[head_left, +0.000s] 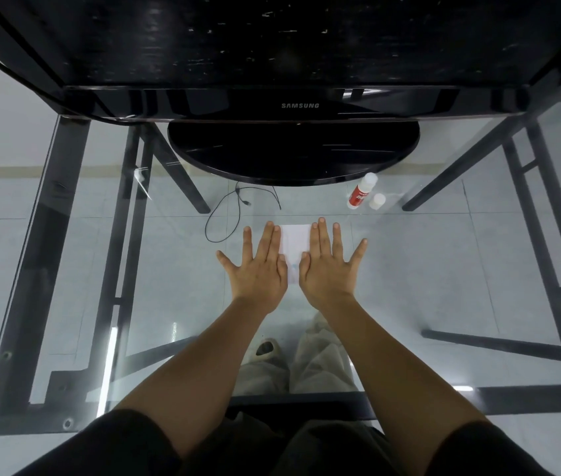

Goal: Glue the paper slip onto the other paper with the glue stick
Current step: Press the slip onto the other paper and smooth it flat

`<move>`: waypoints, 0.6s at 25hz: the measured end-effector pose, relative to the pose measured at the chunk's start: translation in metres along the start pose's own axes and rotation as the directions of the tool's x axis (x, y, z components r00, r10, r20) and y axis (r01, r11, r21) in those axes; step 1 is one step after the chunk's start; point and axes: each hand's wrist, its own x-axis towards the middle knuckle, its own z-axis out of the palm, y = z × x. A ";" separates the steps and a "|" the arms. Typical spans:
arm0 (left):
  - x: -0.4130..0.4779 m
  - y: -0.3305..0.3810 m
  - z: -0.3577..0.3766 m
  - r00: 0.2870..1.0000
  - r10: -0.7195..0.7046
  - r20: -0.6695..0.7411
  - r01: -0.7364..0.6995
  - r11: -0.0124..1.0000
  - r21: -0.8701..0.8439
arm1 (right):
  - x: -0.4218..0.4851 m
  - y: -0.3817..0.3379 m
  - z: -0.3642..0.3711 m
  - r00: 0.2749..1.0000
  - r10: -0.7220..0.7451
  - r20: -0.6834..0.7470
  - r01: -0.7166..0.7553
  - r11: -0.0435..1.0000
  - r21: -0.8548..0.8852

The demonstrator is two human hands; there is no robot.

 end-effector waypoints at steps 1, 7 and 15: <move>0.001 0.000 -0.001 1.000 0.001 0.007 -0.001 1.000 0.002 | 0.000 0.001 0.000 1.000 -0.019 0.002 0.019 1.000 0.024; 0.007 -0.006 -0.014 1.000 -0.016 0.021 0.022 0.956 -0.291 | -0.002 0.019 0.000 0.989 -0.144 -0.031 0.146 0.938 0.313; 0.036 0.030 -0.045 0.957 0.090 -0.275 -0.236 0.795 -0.559 | -0.015 0.087 0.013 0.999 0.019 -0.032 -0.008 0.941 0.338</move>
